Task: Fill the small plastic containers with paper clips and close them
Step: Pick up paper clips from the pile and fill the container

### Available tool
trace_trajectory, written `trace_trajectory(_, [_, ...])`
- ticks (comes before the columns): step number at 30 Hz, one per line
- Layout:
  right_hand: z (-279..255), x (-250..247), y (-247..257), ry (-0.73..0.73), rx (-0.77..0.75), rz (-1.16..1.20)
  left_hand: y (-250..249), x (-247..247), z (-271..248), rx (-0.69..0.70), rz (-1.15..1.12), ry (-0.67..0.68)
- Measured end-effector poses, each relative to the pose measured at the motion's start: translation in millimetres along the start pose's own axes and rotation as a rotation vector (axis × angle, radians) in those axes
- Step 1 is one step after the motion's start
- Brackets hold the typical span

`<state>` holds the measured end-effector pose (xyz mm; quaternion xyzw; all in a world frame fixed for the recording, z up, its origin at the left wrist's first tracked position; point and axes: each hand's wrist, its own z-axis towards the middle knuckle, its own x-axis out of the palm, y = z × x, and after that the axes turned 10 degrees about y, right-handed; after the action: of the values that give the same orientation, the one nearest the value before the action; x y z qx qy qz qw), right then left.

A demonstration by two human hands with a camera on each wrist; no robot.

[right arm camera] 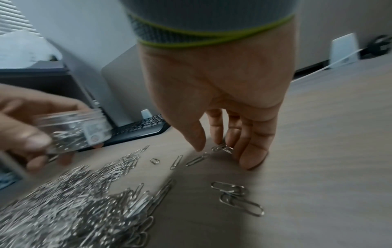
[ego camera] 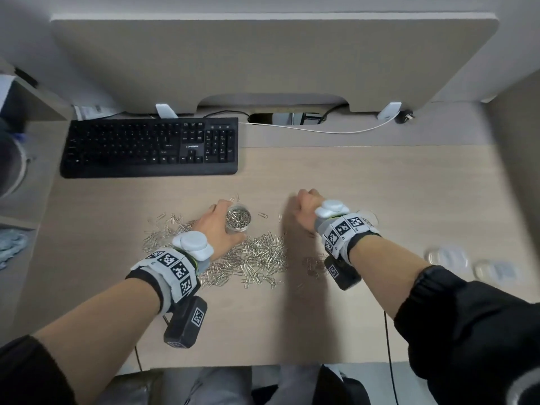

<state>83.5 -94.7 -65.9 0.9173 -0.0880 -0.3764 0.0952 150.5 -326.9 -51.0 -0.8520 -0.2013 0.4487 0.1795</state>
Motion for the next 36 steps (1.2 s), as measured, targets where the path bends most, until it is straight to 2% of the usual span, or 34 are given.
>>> trace_trajectory(2, [-1,4,5,0.041,-0.059,-0.12,-2,1,1,-0.022,0.007,0.0])
trace_trajectory(5, [-4,15,-1,0.096,-0.193,-0.148,-8,3,1,-0.058,-0.013,-0.001])
trace_trajectory(8, [-12,19,-11,0.127,-0.229,-0.175,-15,6,-2,-0.06,-0.041,-0.012])
trace_trajectory(12, [-19,7,-32,0.038,-0.145,0.027,-19,10,-4,-0.03,0.002,-0.006])
trace_trajectory(15, [-24,3,-55,0.066,0.004,0.146,-17,10,-4,0.008,0.032,-0.002])
trace_trajectory(19, [-46,31,-71,0.072,0.14,0.175,-9,11,-7,0.102,0.075,0.043])
trace_trajectory(22, [-60,59,-55,0.05,0.186,0.221,6,9,-16,0.16,0.073,0.085])
trace_trajectory(26, [-68,82,-8,0.028,0.129,0.221,28,6,-32,0.194,0.043,0.094])
trace_trajectory(30, [-72,90,26,-0.003,0.101,0.113,49,4,-43,0.176,0.061,0.108])
trace_trajectory(36, [-79,91,41,0.009,0.138,-0.089,65,4,-49,0.126,0.087,0.076])
